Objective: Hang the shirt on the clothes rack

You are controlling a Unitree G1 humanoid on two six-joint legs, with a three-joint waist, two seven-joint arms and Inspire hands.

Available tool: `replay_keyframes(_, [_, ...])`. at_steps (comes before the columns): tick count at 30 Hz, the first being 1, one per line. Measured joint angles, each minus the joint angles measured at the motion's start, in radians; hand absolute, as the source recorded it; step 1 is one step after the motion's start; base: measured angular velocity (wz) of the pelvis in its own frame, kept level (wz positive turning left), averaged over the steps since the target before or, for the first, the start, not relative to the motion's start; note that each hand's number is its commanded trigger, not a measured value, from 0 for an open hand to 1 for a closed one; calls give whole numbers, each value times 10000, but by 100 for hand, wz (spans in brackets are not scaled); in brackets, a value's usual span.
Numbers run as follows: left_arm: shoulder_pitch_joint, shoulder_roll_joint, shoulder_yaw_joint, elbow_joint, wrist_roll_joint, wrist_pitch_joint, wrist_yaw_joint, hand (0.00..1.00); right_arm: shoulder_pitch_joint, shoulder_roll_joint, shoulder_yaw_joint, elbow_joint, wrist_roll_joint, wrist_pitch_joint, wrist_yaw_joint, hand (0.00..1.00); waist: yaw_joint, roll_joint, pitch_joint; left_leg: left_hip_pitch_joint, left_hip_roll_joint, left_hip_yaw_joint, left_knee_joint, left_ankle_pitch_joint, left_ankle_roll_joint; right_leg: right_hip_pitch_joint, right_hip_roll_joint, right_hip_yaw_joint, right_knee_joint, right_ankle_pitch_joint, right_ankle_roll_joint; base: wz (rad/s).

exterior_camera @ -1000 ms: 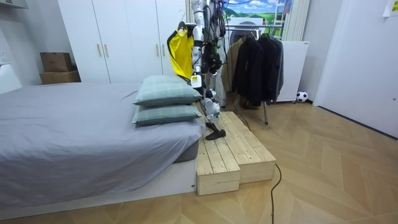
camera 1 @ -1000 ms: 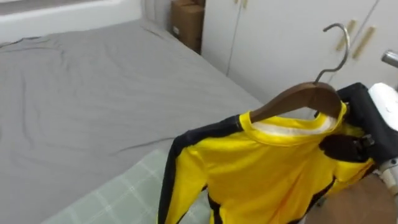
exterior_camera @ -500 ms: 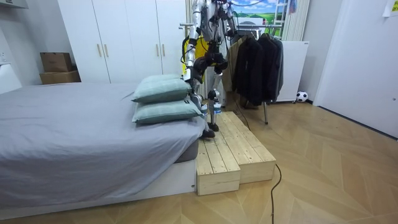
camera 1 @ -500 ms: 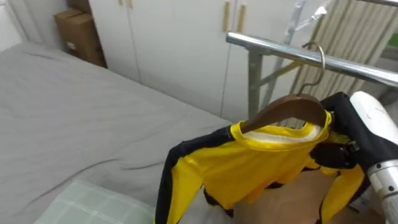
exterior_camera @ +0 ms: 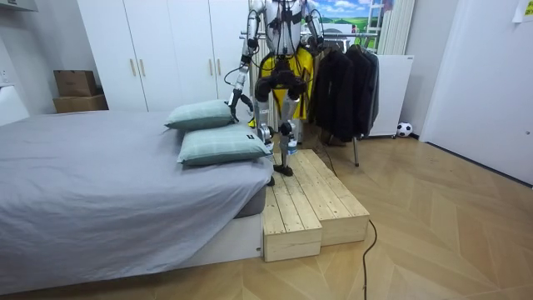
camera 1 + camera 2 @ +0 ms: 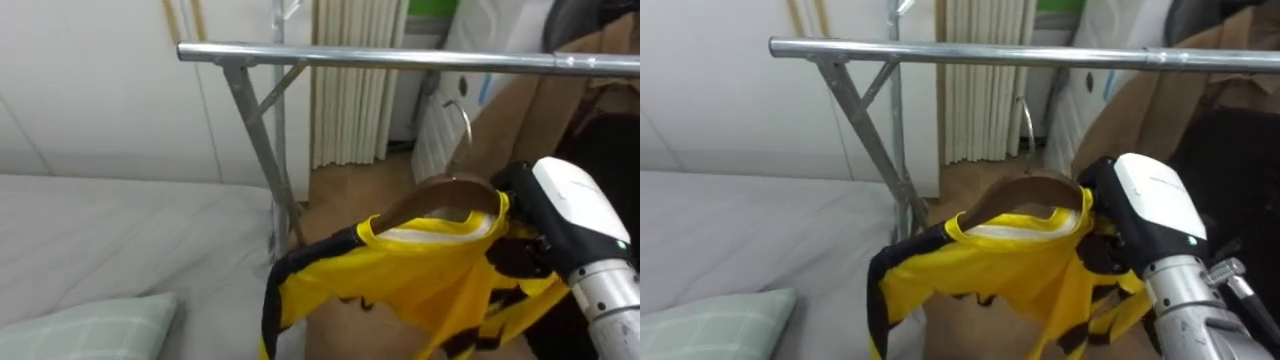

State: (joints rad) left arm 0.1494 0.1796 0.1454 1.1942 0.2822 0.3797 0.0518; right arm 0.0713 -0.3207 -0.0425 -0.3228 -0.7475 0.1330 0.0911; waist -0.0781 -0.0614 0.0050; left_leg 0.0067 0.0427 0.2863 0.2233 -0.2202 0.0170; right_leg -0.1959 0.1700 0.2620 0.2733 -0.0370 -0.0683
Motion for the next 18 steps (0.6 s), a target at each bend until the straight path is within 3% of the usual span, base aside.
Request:
replay_keyframes(1, [11, 0, -80, 51, -75, -2, 15, 0, 13, 3, -56, -47, 1, 7, -22, 100, -17, -21, 10, 29, -10, 78, -7, -29, 38, 4, -26, -43, -12, -16, 24, -31])
replay_keyframes(4, [61, -3, -327, 167, -193, -126, 67, 0, 15, 2, -193, -166, 60, 23, -88, 100, 50, -58, 17, 30, 0, 309, -18, -38, 36, 73, 91, 375, -275, 107, 89, -24])
replay_keyframes(9, [185, 1, -311, 520, -552, -525, 67, 0, 18, 21, -169, -302, -315, 13, -87, 100, 294, -74, 12, 100, 87, 866, -21, -130, -101, 49, 287, 691, -310, 249, -11, -30])
replay_keyframes(12, [503, 24, -305, 534, -553, -918, 67, 0, 79, 21, -170, -305, -332, 6, -85, 100, 312, -75, 11, 240, 161, 894, -18, -211, -179, 196, 378, 765, -345, 215, -64, -8])
replay_keyframes(18, [555, 86, -218, 595, -545, -1268, 70, 0, 23, -48, -174, -427, 209, 1, -84, 100, 467, -116, 9, 209, 157, 632, -15, -231, -197, 282, 453, 941, -352, 171, -101, 3])
